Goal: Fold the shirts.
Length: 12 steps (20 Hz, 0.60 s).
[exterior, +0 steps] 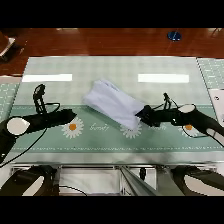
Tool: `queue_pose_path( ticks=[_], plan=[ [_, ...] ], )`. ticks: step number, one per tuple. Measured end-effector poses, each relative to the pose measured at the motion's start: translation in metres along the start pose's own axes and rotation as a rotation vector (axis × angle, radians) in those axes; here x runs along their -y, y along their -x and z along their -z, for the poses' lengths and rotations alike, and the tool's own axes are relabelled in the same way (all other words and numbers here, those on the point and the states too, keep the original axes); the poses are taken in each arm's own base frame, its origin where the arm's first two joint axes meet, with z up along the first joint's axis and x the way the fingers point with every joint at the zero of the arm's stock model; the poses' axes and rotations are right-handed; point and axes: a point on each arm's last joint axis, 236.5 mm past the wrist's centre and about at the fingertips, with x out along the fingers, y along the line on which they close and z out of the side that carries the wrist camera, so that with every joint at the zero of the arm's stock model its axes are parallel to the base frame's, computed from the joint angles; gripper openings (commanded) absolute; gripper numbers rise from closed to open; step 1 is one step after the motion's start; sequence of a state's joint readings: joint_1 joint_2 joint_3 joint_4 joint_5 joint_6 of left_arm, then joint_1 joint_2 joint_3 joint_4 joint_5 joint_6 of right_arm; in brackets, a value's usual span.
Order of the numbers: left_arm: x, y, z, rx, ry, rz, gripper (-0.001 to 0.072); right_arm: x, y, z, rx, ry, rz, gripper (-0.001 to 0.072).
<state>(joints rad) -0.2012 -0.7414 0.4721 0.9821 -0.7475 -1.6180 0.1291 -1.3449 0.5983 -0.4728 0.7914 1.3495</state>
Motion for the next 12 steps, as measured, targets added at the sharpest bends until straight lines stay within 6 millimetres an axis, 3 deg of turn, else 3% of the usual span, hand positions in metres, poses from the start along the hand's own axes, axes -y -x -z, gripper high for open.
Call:
queue_pose_path(
  ticks=[1, 2, 3, 8, 12],
  plan=[
    [0.000, 0.000, 0.000, -0.001, 0.000, 0.000, 0.0029, -0.008, -0.007, -0.004, -0.019, 0.032, -0.003, 0.0362],
    [0.000, 0.000, 0.000, 0.000, 0.000, 0.000, 0.0029, -0.016, -0.010, -0.008, -0.035, 0.071, -0.006, 0.0261],
    [0.000, 0.000, 0.000, 0.001, 0.001, -0.001, 0.0029, -0.026, -0.012, -0.012, -0.049, 0.122, -0.009, 0.0017],
    [0.000, 0.000, -0.002, 0.007, 0.000, 0.000, 0.0029, -0.089, 0.001, -0.034, -0.066, 0.319, -0.067, 0.0016],
    [0.000, 0.000, -0.002, 0.008, 0.000, 0.000, 0.0029, -0.144, 0.029, -0.057, -0.022, 0.454, -0.088, 0.0016]
  ],
)
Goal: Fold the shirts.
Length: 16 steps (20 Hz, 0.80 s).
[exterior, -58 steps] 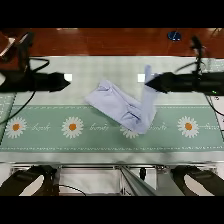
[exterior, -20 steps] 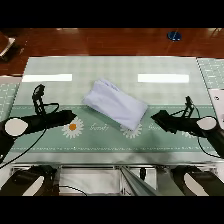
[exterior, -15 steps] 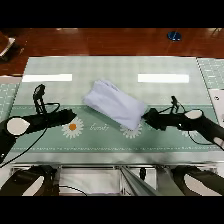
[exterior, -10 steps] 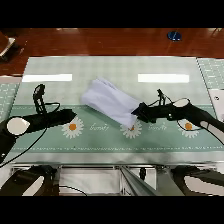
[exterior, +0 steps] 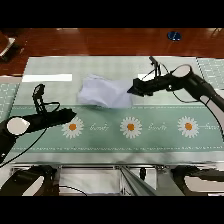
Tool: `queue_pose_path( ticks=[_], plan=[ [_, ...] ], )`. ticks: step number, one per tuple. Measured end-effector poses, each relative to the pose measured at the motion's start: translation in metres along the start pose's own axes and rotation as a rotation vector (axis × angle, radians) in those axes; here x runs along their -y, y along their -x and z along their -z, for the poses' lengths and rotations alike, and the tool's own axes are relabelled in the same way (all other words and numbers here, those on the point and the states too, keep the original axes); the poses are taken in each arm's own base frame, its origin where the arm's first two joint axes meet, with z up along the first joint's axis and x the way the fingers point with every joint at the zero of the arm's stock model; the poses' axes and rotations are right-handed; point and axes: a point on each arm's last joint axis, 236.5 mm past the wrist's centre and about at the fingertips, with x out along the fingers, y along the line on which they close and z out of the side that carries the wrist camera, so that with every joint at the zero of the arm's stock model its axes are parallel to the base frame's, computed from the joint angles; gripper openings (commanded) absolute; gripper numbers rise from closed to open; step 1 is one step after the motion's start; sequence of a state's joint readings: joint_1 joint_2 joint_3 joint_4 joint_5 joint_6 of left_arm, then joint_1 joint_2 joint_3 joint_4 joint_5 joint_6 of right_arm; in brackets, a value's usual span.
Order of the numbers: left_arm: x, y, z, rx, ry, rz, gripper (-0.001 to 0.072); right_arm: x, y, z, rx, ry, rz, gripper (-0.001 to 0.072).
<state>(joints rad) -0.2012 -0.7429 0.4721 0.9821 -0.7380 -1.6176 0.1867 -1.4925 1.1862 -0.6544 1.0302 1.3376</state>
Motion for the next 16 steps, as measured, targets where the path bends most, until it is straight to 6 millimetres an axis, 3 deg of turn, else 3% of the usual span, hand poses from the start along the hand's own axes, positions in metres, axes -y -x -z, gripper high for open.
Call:
queue_pose_path(
  ticks=[4, 7, 11, 16],
  plan=[
    [0.000, 0.000, 0.000, 0.001, 0.000, 0.000, 0.0029, -0.042, 0.049, -0.050, 0.080, 0.146, 0.059, 0.0016],
    [0.000, 0.000, 0.000, 0.001, 0.000, 0.000, 0.0029, -0.055, 0.104, -0.085, 0.165, 0.189, 0.133, 0.0016],
    [0.000, 0.000, 0.000, -0.001, 0.000, 0.000, 0.0029, -0.037, 0.182, -0.106, 0.236, 0.137, 0.229, 0.0016],
    [0.000, 0.000, 0.001, -0.004, 0.000, 0.000, 0.0029, 0.005, 0.272, -0.102, 0.306, -0.017, 0.323, 0.0016]
  ],
)
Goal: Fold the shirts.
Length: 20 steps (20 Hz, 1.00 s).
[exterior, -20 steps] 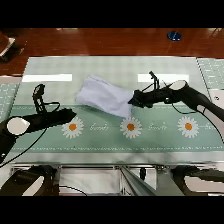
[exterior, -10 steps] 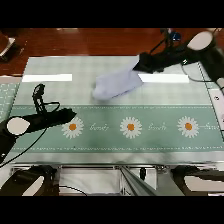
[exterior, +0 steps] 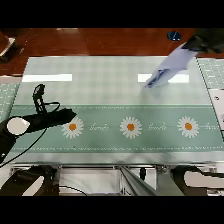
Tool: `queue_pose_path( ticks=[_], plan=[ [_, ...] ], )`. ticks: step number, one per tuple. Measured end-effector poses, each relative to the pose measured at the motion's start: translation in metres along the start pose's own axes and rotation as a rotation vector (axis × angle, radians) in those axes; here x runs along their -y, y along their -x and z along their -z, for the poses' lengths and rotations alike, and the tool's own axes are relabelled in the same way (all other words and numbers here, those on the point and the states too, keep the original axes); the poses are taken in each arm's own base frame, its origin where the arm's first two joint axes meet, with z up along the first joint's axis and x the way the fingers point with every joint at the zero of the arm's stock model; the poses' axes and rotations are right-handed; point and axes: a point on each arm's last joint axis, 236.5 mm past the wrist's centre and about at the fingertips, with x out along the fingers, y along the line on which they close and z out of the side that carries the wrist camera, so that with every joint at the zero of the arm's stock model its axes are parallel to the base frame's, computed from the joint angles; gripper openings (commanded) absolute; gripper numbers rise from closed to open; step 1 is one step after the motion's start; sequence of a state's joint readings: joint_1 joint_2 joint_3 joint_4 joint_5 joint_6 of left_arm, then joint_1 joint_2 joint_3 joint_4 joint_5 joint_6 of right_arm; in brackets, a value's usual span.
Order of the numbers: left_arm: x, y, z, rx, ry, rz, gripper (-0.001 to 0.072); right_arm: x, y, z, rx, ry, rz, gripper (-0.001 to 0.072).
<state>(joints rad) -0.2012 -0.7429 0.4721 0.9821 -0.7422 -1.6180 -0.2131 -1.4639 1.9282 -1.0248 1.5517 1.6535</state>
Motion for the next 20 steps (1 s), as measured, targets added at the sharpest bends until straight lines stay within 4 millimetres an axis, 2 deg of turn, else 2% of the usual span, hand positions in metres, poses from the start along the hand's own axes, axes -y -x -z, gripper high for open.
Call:
queue_pose_path(
  ticks=[3, 5, 11, 13, 15, 17, 20],
  plan=[
    [0.000, 0.000, 0.000, -0.001, 0.000, 0.000, 0.0029, 0.034, 0.047, -0.003, 0.062, -0.099, 0.057, 0.0016],
    [0.000, 0.000, 0.000, -0.001, 0.000, 0.000, 0.0029, 0.055, 0.077, 0.003, 0.088, -0.159, 0.099, 0.0016],
    [0.000, 0.000, -0.001, 0.003, 0.000, 0.000, 0.0029, 0.106, 0.147, 0.046, 0.117, -0.321, 0.250, 0.0015],
    [0.000, 0.000, -0.002, 0.009, 0.000, 0.000, 0.0029, 0.125, 0.162, 0.070, 0.118, -0.395, 0.300, 0.0015],
    [0.000, 0.000, -0.003, 0.012, 0.000, 0.000, 0.0029, 0.150, 0.171, 0.105, 0.103, -0.489, 0.369, 0.0015],
    [0.000, 0.000, -0.005, 0.021, 0.000, 0.001, 0.0029, 0.174, 0.177, 0.148, 0.074, -0.598, 0.442, 0.0016],
    [0.000, 0.000, -0.008, 0.034, 0.000, 0.002, 0.0029, 0.209, 0.185, 0.222, 0.023, -0.795, 0.583, 0.0017]
  ],
)
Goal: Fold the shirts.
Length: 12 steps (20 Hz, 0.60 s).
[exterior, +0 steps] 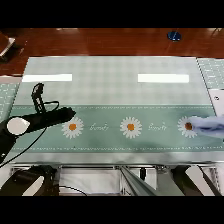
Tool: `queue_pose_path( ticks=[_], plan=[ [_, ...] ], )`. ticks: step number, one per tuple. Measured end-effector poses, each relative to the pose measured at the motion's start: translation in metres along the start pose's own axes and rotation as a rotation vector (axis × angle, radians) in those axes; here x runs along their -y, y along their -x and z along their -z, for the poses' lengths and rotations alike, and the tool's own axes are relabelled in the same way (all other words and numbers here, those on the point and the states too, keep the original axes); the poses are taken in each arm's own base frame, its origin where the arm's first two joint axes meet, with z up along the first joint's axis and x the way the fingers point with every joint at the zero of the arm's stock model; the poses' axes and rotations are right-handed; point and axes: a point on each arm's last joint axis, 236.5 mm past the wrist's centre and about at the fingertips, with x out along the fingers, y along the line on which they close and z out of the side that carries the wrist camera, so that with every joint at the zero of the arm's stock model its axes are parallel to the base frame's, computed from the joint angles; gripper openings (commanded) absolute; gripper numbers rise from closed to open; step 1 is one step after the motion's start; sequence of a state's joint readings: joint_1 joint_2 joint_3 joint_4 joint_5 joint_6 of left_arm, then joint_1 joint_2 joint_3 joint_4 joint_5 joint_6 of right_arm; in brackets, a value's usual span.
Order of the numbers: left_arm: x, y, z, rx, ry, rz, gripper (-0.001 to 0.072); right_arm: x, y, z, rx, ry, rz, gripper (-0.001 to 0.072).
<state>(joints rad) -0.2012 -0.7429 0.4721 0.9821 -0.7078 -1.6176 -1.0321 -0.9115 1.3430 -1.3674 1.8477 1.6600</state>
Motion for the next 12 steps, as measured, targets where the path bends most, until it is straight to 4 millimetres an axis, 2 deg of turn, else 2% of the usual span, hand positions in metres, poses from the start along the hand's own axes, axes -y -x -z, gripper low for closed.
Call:
queue_pose_path(
  ticks=[2, 3, 4, 5, 7, 9, 10, 12],
  plan=[
    [0.000, 0.000, -0.001, 0.003, 0.000, 0.000, 0.0029, 0.036, -0.013, 0.023, -0.033, -0.078, 0.107, 0.0019],
    [0.000, 0.000, -0.001, 0.005, 0.000, 0.000, 0.0029, 0.055, -0.019, 0.036, -0.053, -0.113, 0.170, 0.0106],
    [0.000, 0.000, -0.001, 0.005, 0.000, 0.000, 0.0029, 0.072, -0.023, 0.047, -0.071, -0.148, 0.234, 0.0303],
    [0.000, 0.000, -0.001, 0.005, 0.000, 0.000, 0.0029, 0.089, -0.028, 0.059, -0.094, -0.179, 0.299, 0.0419],
    [0.000, 0.000, -0.003, 0.011, 0.000, 0.001, 0.0029, 0.108, -0.034, 0.073, -0.126, -0.207, 0.373, 0.0414],
    [0.002, 0.001, -0.008, 0.031, -0.013, 0.003, 0.0029, 0.119, -0.035, 0.072, -0.109, -0.198, 0.431, 0.0392],
    [0.004, 0.003, -0.015, 0.053, -0.034, 0.007, 0.0029, 0.120, -0.034, 0.065, -0.088, -0.181, 0.445, 0.0320],
    [0.013, 0.010, -0.038, 0.113, -0.074, 0.018, 0.0029, 0.113, -0.030, 0.040, -0.023, -0.125, 0.445, 0.0085]
  ],
)
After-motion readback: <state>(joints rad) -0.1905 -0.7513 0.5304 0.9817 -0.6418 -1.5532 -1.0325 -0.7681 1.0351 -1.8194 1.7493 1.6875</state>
